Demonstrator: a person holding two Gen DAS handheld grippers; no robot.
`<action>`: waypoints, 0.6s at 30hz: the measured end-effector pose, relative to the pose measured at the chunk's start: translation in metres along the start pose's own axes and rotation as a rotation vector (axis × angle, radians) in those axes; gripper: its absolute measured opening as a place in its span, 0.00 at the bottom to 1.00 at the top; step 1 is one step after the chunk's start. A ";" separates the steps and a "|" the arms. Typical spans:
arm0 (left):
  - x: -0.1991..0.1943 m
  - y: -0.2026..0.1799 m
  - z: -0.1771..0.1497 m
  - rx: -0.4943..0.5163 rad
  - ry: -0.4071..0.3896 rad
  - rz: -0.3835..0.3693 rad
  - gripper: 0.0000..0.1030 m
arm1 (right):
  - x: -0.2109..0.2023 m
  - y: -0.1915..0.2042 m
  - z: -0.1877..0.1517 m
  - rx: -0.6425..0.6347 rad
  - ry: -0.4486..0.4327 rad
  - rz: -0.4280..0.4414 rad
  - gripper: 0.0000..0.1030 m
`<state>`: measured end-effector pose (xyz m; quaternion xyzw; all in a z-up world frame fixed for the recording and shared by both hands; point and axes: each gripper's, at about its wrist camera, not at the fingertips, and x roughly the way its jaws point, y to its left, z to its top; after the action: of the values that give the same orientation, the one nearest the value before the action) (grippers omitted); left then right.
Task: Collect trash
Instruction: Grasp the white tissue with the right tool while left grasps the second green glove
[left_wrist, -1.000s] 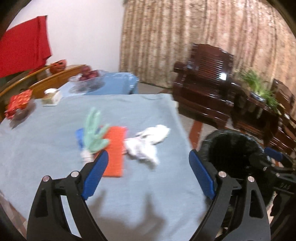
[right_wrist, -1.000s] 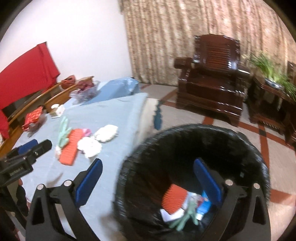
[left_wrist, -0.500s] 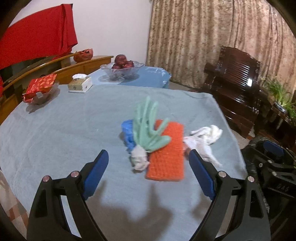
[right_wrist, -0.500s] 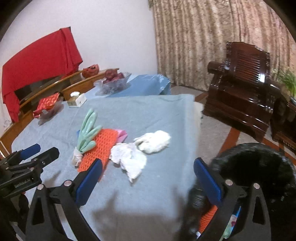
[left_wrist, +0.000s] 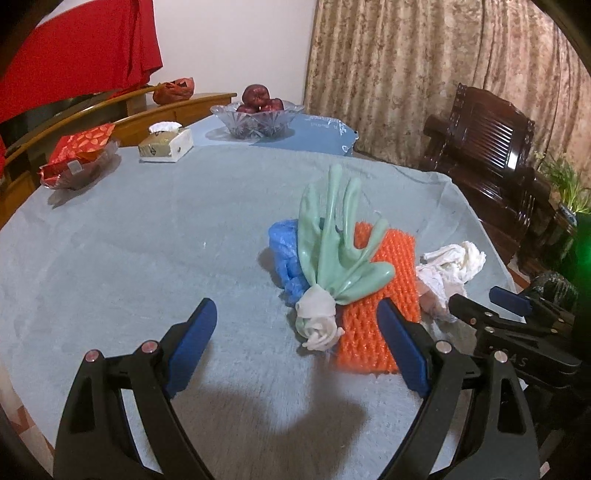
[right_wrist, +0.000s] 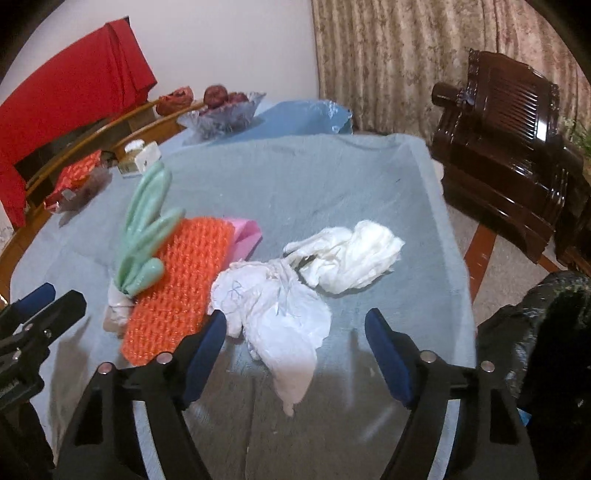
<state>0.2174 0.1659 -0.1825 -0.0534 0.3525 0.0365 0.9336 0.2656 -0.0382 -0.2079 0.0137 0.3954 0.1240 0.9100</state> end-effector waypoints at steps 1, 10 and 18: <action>0.002 0.000 -0.001 -0.001 0.004 -0.001 0.83 | 0.004 0.002 0.000 -0.002 0.013 0.002 0.70; 0.019 0.007 -0.002 -0.025 0.032 -0.010 0.78 | 0.022 0.010 -0.002 -0.023 0.076 0.061 0.26; 0.037 0.004 0.000 -0.032 0.068 -0.020 0.70 | 0.012 0.018 -0.005 -0.044 0.050 0.089 0.16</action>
<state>0.2445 0.1713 -0.2071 -0.0731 0.3829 0.0308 0.9204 0.2659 -0.0181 -0.2175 0.0084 0.4140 0.1733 0.8936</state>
